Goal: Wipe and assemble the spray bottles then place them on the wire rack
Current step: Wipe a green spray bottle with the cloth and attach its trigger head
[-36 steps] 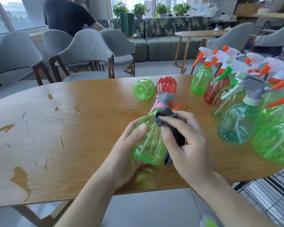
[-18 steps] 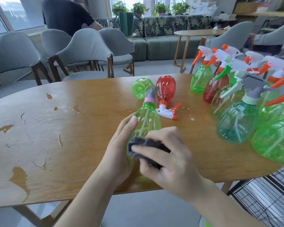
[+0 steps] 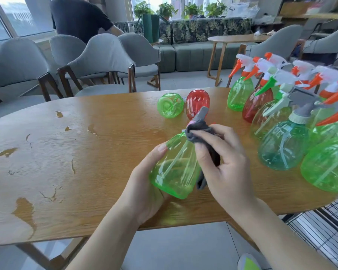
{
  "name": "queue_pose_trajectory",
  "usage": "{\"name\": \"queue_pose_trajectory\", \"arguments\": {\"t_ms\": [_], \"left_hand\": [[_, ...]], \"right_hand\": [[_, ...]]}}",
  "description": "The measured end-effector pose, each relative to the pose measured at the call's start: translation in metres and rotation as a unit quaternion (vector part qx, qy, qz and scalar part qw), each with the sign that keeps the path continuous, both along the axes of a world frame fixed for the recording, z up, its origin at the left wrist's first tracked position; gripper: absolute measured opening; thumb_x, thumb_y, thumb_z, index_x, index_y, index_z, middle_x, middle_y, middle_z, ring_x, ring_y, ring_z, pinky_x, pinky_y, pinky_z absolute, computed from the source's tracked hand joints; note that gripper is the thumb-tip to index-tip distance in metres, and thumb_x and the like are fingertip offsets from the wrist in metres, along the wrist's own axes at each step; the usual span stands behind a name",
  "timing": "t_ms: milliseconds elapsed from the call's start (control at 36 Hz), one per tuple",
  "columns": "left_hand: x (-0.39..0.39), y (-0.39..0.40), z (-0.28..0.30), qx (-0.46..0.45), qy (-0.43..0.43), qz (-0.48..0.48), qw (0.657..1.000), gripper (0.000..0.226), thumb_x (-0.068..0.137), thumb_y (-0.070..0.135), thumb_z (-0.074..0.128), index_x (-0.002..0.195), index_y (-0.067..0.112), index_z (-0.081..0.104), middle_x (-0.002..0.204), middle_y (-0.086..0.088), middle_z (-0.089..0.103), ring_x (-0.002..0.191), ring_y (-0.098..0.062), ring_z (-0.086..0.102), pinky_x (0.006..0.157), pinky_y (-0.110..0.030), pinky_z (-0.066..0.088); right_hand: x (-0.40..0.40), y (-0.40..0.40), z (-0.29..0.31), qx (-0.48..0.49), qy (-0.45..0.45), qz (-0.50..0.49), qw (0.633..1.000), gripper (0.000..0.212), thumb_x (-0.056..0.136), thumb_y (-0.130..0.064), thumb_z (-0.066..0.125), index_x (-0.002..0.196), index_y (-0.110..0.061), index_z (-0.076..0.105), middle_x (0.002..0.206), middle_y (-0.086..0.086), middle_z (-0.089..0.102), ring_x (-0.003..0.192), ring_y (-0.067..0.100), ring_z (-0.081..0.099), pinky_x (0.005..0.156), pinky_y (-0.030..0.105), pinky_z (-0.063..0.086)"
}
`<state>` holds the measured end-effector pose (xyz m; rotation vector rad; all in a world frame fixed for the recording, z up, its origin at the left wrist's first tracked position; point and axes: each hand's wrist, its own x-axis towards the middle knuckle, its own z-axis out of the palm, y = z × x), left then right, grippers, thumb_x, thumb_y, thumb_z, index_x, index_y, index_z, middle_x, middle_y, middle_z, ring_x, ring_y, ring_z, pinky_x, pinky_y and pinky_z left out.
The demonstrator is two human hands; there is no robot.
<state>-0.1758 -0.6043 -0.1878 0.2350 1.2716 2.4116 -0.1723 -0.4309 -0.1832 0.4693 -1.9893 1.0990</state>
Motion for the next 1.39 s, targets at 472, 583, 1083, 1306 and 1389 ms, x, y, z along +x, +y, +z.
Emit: {"name": "queue_pose_trajectory", "arguments": {"t_ms": [472,583,1083,1306,1389], "left_hand": [[0.001,0.001,0.002,-0.003,-0.014,0.024,1.000,0.051,0.101,0.043,0.059,0.127,0.000,0.066,0.120,-0.025,0.067,0.107,-0.035,0.069,0.087,-0.042,0.060],[0.006,0.002,0.005,0.045,-0.038,-0.029,0.998,0.048,0.102,0.050,0.049,0.103,0.006,0.068,0.091,-0.013,0.063,0.083,-0.025,0.067,0.076,-0.031,0.057],[0.002,0.004,0.002,0.008,0.001,-0.006,1.000,0.064,0.092,0.041,0.064,0.145,0.007,0.055,0.131,-0.022,0.063,0.113,-0.034,0.065,0.094,-0.047,0.052],[0.000,0.001,-0.002,0.004,0.019,-0.005,1.000,0.079,0.080,0.040,0.086,0.145,0.012,0.052,0.139,-0.023,0.058,0.120,-0.039,0.060,0.098,-0.054,0.050],[-0.001,0.001,-0.002,-0.015,0.027,0.005,1.000,0.067,0.081,0.037,0.083,0.139,0.013,0.059,0.132,-0.019,0.064,0.114,-0.035,0.065,0.089,-0.048,0.056]], "right_hand": [[0.017,-0.014,-0.011,0.090,0.066,0.042,0.993,0.020,0.097,-0.013,0.067,0.112,-0.010,0.079,0.113,0.009,0.063,0.096,0.027,0.062,0.090,0.028,0.048],[0.022,-0.021,-0.021,0.179,0.128,0.066,0.973,0.019,0.097,-0.014,0.068,0.111,-0.013,0.081,0.113,0.006,0.066,0.096,0.027,0.057,0.086,0.039,0.052],[0.000,0.000,0.002,-0.027,-0.023,0.001,0.999,0.025,0.104,-0.018,0.058,0.124,-0.011,0.071,0.117,-0.001,0.061,0.116,0.005,0.058,0.098,0.020,0.044],[0.006,-0.004,-0.004,0.012,0.021,0.033,0.999,0.024,0.102,-0.014,0.061,0.122,-0.011,0.072,0.117,0.011,0.059,0.105,0.027,0.063,0.089,0.036,0.052],[0.003,0.002,0.001,-0.016,-0.021,0.020,0.999,0.023,0.101,-0.016,0.063,0.122,-0.017,0.073,0.119,0.005,0.054,0.105,0.018,0.058,0.092,0.023,0.047]]}}
